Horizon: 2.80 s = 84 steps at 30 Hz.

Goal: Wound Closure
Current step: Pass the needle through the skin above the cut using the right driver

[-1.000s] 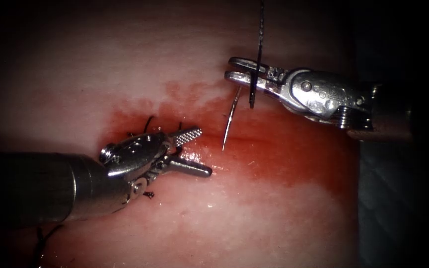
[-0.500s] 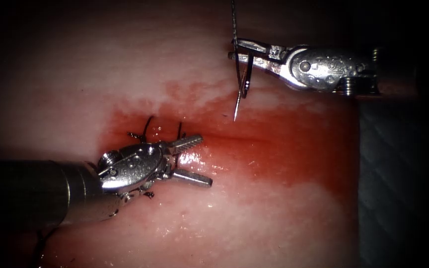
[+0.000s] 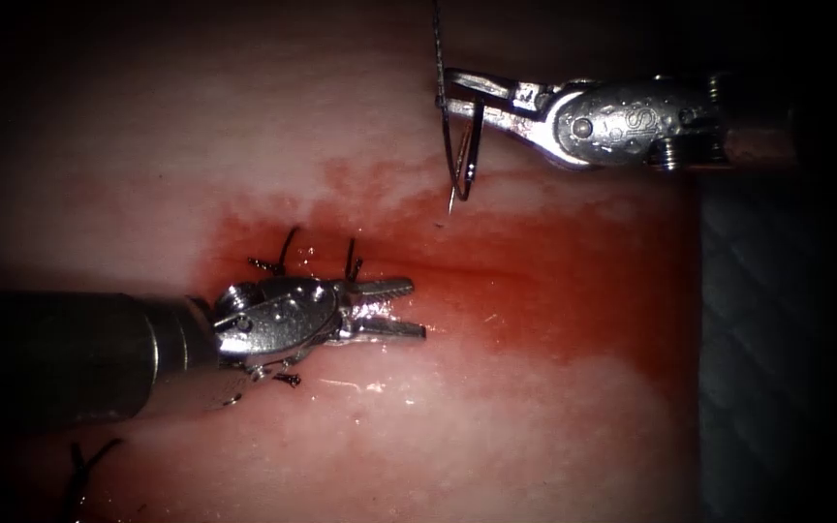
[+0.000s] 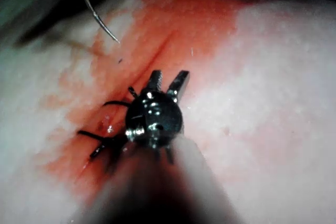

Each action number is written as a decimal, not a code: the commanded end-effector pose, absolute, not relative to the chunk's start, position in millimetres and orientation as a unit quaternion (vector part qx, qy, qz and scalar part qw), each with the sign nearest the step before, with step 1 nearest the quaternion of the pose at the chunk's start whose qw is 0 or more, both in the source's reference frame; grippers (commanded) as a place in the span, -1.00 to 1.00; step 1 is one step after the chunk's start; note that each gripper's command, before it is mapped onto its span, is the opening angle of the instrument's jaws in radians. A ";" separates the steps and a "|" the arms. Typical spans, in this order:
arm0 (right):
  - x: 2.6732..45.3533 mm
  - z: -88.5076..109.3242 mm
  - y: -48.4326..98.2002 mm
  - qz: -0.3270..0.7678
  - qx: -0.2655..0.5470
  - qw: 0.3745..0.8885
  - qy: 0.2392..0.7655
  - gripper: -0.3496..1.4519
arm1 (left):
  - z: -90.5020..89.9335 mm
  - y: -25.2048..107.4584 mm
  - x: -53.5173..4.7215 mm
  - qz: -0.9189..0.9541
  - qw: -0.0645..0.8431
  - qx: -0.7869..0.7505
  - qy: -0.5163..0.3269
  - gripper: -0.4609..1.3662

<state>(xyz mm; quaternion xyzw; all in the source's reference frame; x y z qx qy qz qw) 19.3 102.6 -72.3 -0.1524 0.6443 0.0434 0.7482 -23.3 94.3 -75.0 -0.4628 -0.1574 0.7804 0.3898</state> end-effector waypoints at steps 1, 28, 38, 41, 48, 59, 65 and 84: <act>19.4 -72.1 102.6 0.043 -0.156 0.747 0.645 -1.00 | -74.6 94.3 -23.4 0.789 0.387 -0.452 -0.154 -0.59; 20.5 -69.6 100.4 0.010 -0.184 0.747 0.639 -1.00 | -69.7 89.0 -22.7 0.841 0.364 -0.378 -0.131 -0.53; 20.6 -68.6 99.7 0.005 -0.191 0.747 0.637 -1.00 | -70.2 89.0 -22.7 0.841 0.365 -0.377 -0.133 -0.49; 20.6 -68.5 99.6 0.005 -0.192 0.747 0.637 -1.00 | -70.5 89.1 -22.7 0.839 0.368 -0.376 -0.135 -0.48; 20.7 -69.0 98.9 0.004 -0.191 0.747 0.636 -1.00 | -70.9 89.3 -22.8 0.839 0.368 -0.376 -0.138 -0.47; 20.8 -68.7 97.9 0.004 -0.195 0.748 0.634 -1.00 | -71.0 89.4 -22.8 0.838 0.369 -0.377 -0.138 -0.47; 20.8 -67.2 96.5 -0.005 -0.198 0.751 0.629 -1.00 | -71.4 89.5 -22.8 0.837 0.369 -0.380 -0.136 -0.46; 20.5 -63.3 90.7 -0.002 -0.183 0.774 0.606 -1.00 | -71.8 89.8 -22.2 0.836 0.373 -0.382 -0.127 -0.48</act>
